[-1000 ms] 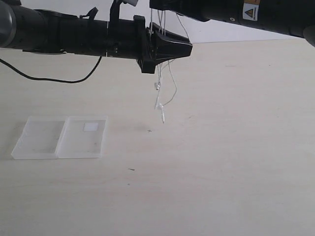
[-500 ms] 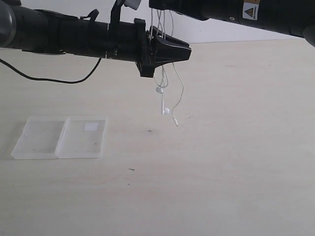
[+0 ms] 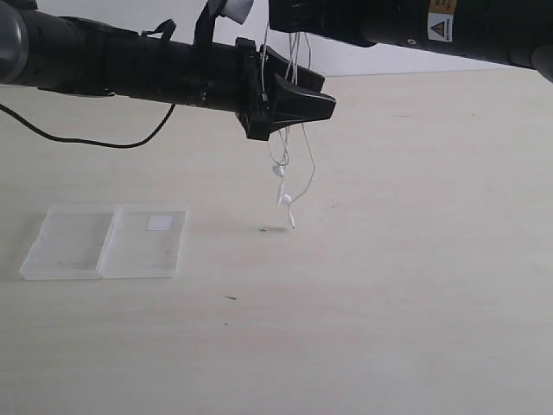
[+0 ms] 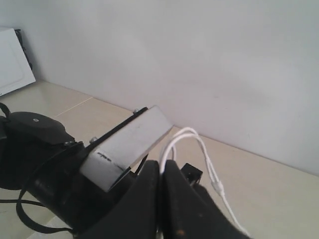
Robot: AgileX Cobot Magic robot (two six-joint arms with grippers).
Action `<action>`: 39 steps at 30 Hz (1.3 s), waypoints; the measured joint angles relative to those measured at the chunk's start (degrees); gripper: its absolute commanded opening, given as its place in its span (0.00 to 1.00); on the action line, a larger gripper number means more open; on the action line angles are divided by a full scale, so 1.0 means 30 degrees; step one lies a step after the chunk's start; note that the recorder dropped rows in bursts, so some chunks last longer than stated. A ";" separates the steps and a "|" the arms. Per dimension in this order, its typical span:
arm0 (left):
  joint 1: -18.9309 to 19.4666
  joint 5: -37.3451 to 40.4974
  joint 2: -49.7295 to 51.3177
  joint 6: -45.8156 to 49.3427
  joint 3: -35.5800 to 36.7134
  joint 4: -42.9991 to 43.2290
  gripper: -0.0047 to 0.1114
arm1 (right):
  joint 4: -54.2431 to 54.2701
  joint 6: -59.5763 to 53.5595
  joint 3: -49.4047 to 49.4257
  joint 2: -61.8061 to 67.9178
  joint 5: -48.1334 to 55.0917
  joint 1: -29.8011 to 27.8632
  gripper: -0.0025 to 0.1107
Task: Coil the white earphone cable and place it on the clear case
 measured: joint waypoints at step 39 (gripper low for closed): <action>-0.0233 -0.1462 0.0000 0.0049 0.0000 -0.1204 0.91 | -0.5384 0.5313 0.0000 0.0000 -0.3167 0.0000 0.02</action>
